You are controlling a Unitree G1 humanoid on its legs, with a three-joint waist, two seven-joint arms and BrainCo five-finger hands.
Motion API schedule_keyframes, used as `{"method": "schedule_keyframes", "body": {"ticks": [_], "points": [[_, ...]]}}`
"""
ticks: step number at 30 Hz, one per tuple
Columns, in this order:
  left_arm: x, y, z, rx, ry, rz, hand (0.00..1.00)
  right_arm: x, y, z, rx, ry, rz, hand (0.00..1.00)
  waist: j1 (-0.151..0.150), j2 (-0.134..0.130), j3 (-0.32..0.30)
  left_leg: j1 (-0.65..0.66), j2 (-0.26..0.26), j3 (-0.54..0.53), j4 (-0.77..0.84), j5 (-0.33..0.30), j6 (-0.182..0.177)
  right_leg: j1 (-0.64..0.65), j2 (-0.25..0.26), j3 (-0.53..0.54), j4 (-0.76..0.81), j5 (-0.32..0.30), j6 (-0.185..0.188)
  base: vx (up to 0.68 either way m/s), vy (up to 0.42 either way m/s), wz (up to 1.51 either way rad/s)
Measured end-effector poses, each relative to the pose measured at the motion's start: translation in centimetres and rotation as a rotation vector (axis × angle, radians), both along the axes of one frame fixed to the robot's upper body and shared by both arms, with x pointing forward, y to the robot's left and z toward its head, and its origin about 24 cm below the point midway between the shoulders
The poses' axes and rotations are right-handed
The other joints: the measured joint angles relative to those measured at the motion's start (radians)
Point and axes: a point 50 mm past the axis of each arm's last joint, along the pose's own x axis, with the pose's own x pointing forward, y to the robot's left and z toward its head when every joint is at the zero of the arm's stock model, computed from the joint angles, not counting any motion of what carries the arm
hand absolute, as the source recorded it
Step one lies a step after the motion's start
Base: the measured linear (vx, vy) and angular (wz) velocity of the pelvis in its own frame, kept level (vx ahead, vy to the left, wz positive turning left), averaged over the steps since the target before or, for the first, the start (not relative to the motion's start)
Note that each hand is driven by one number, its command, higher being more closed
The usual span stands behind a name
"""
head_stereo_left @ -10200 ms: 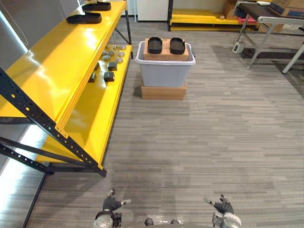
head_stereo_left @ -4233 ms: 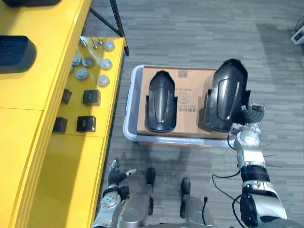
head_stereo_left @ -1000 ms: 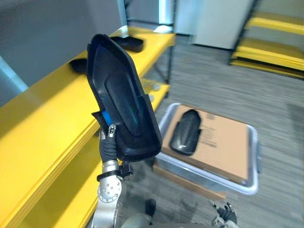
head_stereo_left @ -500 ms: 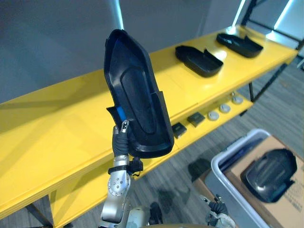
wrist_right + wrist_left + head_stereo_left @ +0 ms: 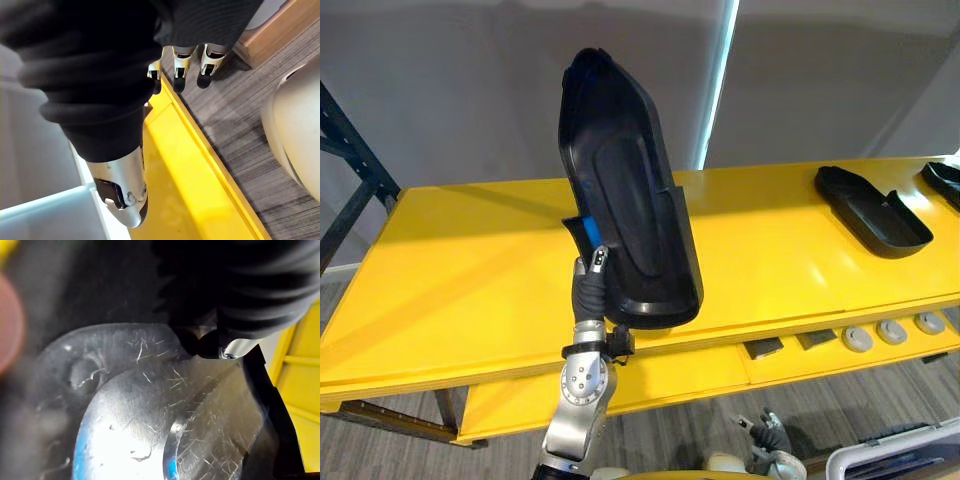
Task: Walk over and take plastic housings, then place them on the shelf
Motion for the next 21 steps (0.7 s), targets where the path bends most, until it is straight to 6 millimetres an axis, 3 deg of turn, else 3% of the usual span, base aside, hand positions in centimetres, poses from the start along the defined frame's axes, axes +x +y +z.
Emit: {"method": "schedule_keyframes", "body": {"ticks": [4,5,8,11,12,13,14,17,21], "points": [[-0.1,-0.6,-0.3,0.006,0.01,-0.036,1.0,-0.5,-0.1,-0.1,0.001,0.01,-0.016,0.0,-0.003,0.003,-0.014,0.027,0.026,0.005,-0.004,-0.01,-0.033,0.056,0.027,-0.015,-0.066,0.017,-0.018,0.17,-0.098,-0.06],[-0.1,-0.7,-0.2,0.006,0.009,-0.04,1.0,-0.6,-0.1,-0.1,-0.001,0.011,-0.017,0.0,-0.009,0.001,-0.022,0.031,0.029,0.01,-0.006,-0.006,-0.056,0.067,0.03,-0.015,-0.083,0.021,-0.024,0.18,-0.115,-0.1],[-0.1,-0.7,-0.3,0.009,0.01,-0.042,1.0,-0.7,-0.3,-0.1,-0.005,0.014,-0.016,0.0,-0.026,0.006,-0.038,0.038,0.038,0.032,-0.017,0.001,-0.073,0.085,0.041,-0.013,-0.12,0.035,-0.039,0.12,-0.08,-0.12],[0.1,-0.8,-0.7,0.023,0.028,-0.045,1.0,-0.9,-0.3,-0.2,-0.011,0.02,-0.014,0.0,-0.029,0.003,-0.041,0.039,0.036,0.05,0.017,0.016,-0.134,0.118,0.034,-0.002,-0.163,0.068,-0.057,0.09,-0.043,-0.19],[0.3,-0.7,-1.1,0.034,0.041,-0.044,1.0,-0.6,-0.1,-0.2,-0.011,0.015,-0.007,0.0,-0.025,-0.013,-0.037,0.025,0.06,0.078,0.034,-0.033,-0.094,0.131,0.023,0.012,-0.172,0.075,-0.058,0.06,-0.03,-0.09],[0.6,-0.9,-1.4,0.044,0.055,-0.05,1.0,-0.6,-0.2,-0.2,-0.013,0.021,-0.002,0.0,-0.032,-0.007,-0.037,0.041,0.132,0.09,-0.039,-0.03,-0.117,0.129,0.035,0.015,-0.161,0.074,-0.057,0.08,-0.042,-0.12],[0.7,-1.0,-1.5,0.05,0.06,-0.051,1.0,-0.9,-0.2,-0.3,-0.015,0.028,0.0,0.0,-0.034,0.004,-0.04,0.058,0.165,0.082,-0.087,0.002,-0.161,0.129,0.045,0.017,-0.159,0.074,-0.056,0.04,-0.021,-0.38],[1.6,-0.9,-2.1,0.08,0.095,-0.026,1.0,-0.8,-0.3,-0.3,-0.017,0.024,0.022,0.0,-0.033,-0.009,-0.048,0.063,0.144,0.102,-0.096,0.024,-0.155,0.117,0.033,0.044,-0.164,0.074,-0.04,0.0,0.001,-0.28],[3.2,-0.6,-2.3,0.119,0.12,0.02,1.0,-1.7,-0.4,-0.5,-0.015,0.044,0.015,0.0,-0.057,-0.02,-0.047,0.062,0.142,0.102,-0.097,0.028,-0.148,0.115,0.03,0.044,-0.166,0.076,-0.028,-0.07,0.0,0.0]]}}
